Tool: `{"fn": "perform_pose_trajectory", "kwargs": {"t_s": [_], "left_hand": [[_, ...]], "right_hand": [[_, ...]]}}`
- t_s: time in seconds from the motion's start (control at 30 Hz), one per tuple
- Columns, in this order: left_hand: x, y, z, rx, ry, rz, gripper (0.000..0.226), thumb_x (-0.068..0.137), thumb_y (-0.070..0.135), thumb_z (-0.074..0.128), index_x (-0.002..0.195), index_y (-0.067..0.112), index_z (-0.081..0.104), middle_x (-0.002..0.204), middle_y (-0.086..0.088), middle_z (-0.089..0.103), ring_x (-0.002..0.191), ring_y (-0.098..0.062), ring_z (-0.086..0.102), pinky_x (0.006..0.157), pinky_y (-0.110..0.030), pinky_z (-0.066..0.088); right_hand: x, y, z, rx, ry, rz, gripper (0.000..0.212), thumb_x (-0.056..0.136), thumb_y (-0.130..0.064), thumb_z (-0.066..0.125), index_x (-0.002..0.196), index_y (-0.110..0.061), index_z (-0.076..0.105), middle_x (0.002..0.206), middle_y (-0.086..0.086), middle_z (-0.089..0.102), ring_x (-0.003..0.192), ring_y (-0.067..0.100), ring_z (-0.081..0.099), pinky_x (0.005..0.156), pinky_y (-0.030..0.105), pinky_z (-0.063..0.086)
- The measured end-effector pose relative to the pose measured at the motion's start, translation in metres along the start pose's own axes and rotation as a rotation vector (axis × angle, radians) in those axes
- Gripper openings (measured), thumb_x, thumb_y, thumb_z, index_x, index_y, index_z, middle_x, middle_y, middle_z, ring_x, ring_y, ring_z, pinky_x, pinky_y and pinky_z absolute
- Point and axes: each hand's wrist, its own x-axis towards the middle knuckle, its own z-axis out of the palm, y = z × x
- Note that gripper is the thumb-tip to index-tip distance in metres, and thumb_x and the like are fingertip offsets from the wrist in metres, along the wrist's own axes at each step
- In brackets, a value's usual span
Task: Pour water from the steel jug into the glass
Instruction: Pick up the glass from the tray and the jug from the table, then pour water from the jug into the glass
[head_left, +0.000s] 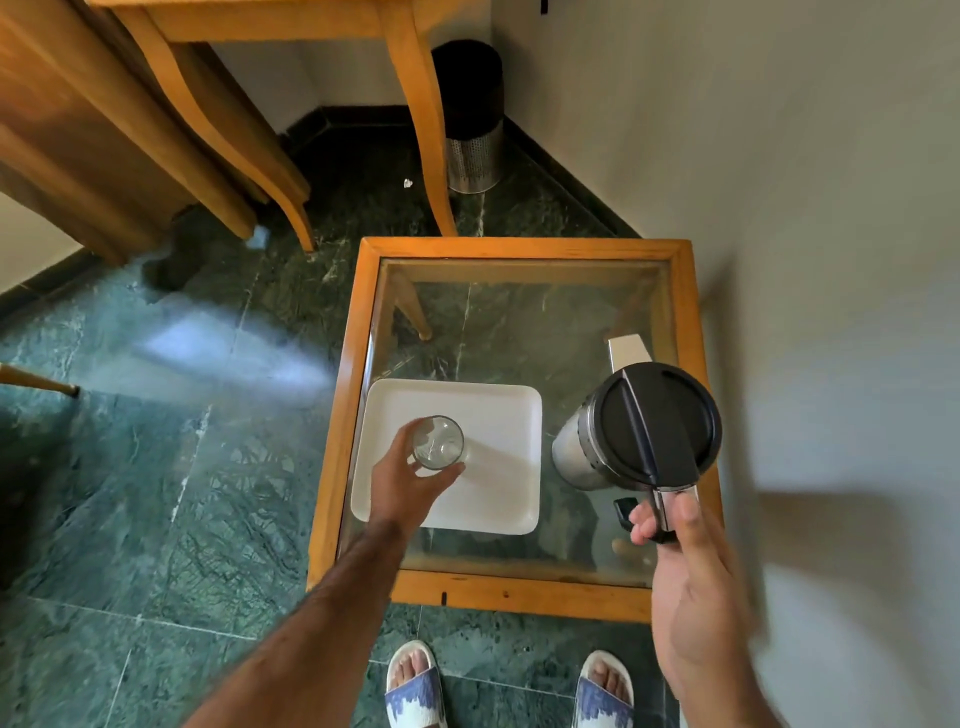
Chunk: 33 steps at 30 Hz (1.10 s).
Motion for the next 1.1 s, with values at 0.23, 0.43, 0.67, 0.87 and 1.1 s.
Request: {"fn": "perform_pose_trajectory", "kwargs": {"t_s": [0.23,0.43,0.67,0.87,1.1], "left_hand": [[0.002,0.029,-0.017,-0.045,-0.017,0.083,0.069,0.068,0.028,0.096,0.129,0.030,0.063,0.125,0.010,0.070,0.119,-0.017,0.065,0.103,-0.040,0.057],[-0.015,0.103,-0.060,-0.042,-0.020,0.233,0.070,0.063,0.044,0.092,0.124,0.032,0.061,0.124,0.010,0.070,0.118,-0.016,0.066,0.099,-0.039,0.059],[-0.063,0.210,-0.121,-0.054,-0.030,0.394,0.065,0.067,0.030,0.095,0.124,0.029,0.066,0.119,0.013,0.073,0.115,-0.008,0.068,0.098,-0.028,0.055],[-0.115,0.306,-0.171,-0.105,-0.012,0.504,0.062,0.073,0.022,0.092,0.129,0.025,0.065,0.115,0.007,0.073,0.110,-0.017,0.071,0.093,-0.036,0.062],[-0.164,0.381,-0.221,-0.093,0.013,0.632,0.068,0.069,0.032,0.092,0.131,0.028,0.065,0.117,0.014,0.073,0.112,-0.012,0.068,0.101,-0.033,0.052]], "right_hand": [[0.033,-0.025,0.002,0.143,0.053,-0.026,0.028,0.097,-0.035,0.056,0.075,-0.027,0.073,0.075,-0.012,0.054,0.065,0.008,0.039,0.068,0.028,0.030],[0.025,-0.083,-0.006,0.015,0.001,-0.038,0.030,0.085,-0.053,0.068,0.079,-0.026,0.077,0.075,-0.008,0.054,0.068,0.013,0.037,0.074,0.036,0.029],[-0.009,-0.203,0.017,0.032,-0.121,-0.105,0.048,0.067,-0.060,0.080,0.057,-0.024,0.050,0.057,-0.006,0.037,0.056,0.012,0.034,0.066,0.036,0.027],[-0.035,-0.322,0.048,-0.043,-0.223,-0.225,0.052,0.071,-0.053,0.073,0.058,-0.016,0.040,0.049,-0.004,0.034,0.051,0.014,0.031,0.056,0.031,0.027],[-0.072,-0.441,0.083,-0.231,-0.383,-0.349,0.046,0.074,-0.052,0.074,0.053,-0.025,0.042,0.057,0.001,0.031,0.055,0.017,0.028,0.056,0.031,0.027]]}}
